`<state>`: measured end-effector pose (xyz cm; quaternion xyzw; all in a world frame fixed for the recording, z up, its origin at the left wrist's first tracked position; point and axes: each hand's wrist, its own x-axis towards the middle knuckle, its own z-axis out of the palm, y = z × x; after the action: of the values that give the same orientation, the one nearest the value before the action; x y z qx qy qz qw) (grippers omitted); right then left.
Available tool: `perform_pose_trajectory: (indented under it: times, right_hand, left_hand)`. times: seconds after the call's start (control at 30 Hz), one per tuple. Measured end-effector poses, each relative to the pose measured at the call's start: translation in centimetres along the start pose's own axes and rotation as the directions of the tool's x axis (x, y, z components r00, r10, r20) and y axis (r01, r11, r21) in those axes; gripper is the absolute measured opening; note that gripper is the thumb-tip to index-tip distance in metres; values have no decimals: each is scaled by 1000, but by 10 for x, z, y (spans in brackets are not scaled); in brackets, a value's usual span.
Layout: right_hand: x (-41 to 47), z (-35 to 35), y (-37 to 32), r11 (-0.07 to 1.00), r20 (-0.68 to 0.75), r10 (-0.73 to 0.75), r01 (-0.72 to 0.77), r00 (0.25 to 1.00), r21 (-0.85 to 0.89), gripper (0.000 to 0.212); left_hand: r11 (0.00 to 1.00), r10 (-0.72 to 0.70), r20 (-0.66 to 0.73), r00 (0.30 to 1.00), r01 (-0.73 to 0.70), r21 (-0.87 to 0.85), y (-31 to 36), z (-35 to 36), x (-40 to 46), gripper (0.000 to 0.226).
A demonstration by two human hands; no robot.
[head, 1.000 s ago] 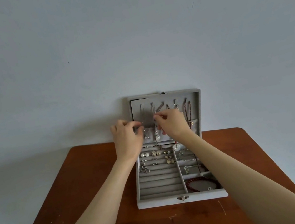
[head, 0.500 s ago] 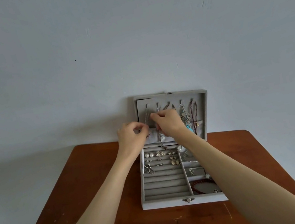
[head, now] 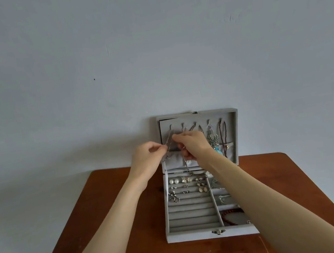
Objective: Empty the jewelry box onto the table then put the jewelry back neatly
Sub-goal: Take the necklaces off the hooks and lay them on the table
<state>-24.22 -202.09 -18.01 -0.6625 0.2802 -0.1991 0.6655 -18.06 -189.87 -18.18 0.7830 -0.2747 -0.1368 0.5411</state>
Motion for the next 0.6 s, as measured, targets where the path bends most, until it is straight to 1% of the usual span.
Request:
perform_pose_trajectory:
  times: [0.07,0.13,0.27,0.33,0.37,0.43,0.5,0.6]
  right_hand:
    - [-1,1,1,1000,-1,8,-8,1000,27,19]
    - [0,2,0,1000,-8,11,-11,1000,9,20]
    - [1,5,1,994,-57,-8,2,998,-109,31]
    - [1,6,3,987,-107,-52,35,993,-159,35]
    - [1,7,4,983,-131,-79,56,988,-174,33]
    - [1,8,4,980,-159,-125,97,979,-173,31]
    - [2,10,3,982,-142,-148,128,979,-140,30]
    - [1,10,2,977,-77,-157,144,985,-158,21]
  left_hand:
    - [1000,-13,-21,1000,13,-24,1,-2,2,11]
    - [1000,-9,-24,1000,8,-21,4,-4,1,11]
    - [989,63,-45,997,-56,135,9,-10,-1,10]
    - [987,82,-43,996,-75,144,13,-13,-2,10]
    - [989,83,-38,996,-77,125,16,-14,-2,11]
    - [997,63,-22,998,-63,36,20,-14,-3,13]
    - [997,18,0,1000,-18,-78,23,-15,-3,13]
    - [983,-39,28,999,43,-179,24,-17,-1,10]
